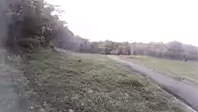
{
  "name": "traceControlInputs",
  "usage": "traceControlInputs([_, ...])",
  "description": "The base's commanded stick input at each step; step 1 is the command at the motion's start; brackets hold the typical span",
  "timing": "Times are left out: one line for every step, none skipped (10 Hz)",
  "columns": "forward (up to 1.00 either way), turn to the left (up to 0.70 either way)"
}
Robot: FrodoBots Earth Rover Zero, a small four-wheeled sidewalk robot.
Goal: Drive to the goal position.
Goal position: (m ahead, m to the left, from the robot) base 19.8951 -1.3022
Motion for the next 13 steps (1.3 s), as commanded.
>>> traceControlInputs([-0.70,0.00])
traceControlInputs([-0.70,0.00])
traceControlInputs([-0.70,0.00])
traceControlInputs([-0.66,0.00])
traceControlInputs([-0.24,0.00])
traceControlInputs([0.00,0.00])
traceControlInputs([0.00,0.00])
traceControlInputs([0.00,-0.70])
traceControlInputs([0.00,-0.70])
traceControlInputs([0.00,-0.70])
traceControlInputs([0.00,-0.70])
traceControlInputs([0.00,-0.70])
traceControlInputs([0.00,-0.70])
